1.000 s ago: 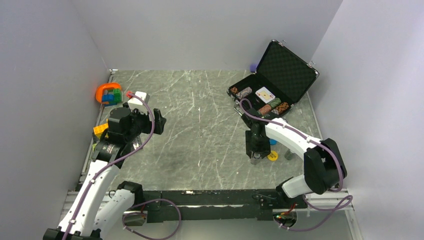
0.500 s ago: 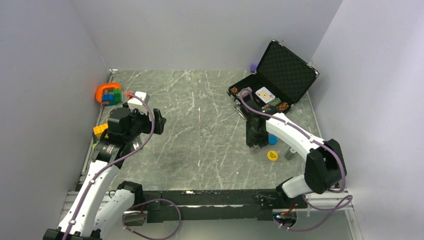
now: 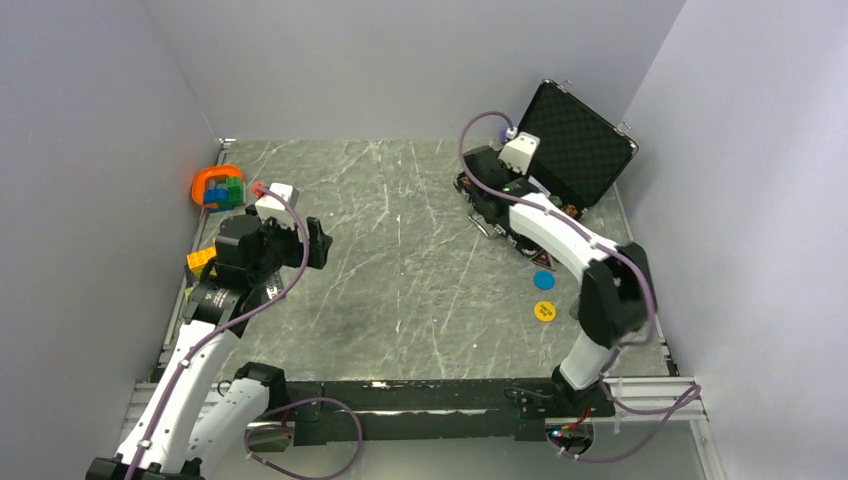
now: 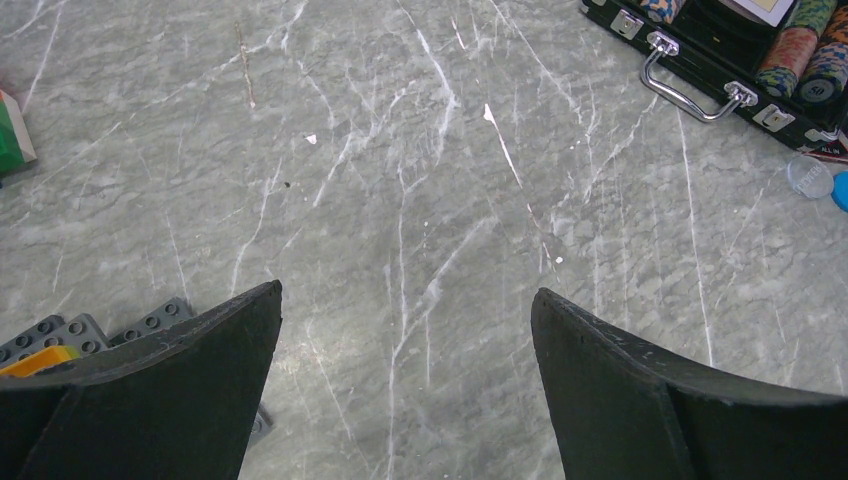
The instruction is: Pack up texas hold em set
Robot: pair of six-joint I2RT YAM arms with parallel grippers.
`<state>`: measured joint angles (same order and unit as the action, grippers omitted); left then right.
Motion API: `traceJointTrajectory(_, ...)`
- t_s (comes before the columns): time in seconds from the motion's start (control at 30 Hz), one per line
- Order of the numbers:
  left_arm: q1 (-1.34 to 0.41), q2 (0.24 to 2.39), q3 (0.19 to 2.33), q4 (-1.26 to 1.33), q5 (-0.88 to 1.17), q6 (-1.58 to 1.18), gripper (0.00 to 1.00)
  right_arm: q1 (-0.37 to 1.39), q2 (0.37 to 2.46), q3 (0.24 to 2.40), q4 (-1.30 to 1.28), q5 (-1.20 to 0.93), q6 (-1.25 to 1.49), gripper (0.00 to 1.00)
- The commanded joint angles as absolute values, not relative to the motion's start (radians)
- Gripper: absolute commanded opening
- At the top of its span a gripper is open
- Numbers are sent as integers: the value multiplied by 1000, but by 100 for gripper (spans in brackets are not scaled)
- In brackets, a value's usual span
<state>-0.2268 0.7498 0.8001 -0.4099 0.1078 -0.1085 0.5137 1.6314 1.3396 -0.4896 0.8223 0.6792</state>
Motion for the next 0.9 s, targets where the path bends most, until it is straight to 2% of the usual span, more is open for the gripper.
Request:
traceJointTrajectory(0.0,-233,747,824,-398,107,-107,98,486,1777,1439,-121,1041,589,0)
traceJointTrajectory(0.23,-239,757,826,-402,103,-104,98,398,1985,1624,-109,997,608,0)
traceJointTrajectory(0.4,-241,765,826,-402,103,-104,98,373,2080,1663,-9,1003,513,0)
traceJointTrajectory(0.53,-242,770,826,-402,103,-103,98,354,2173,1743,-26,998,481,0)
traceJointTrajectory(0.87,-242,779,825,-401,106,-104,98,344,2266,1809,25,1029,400,0)
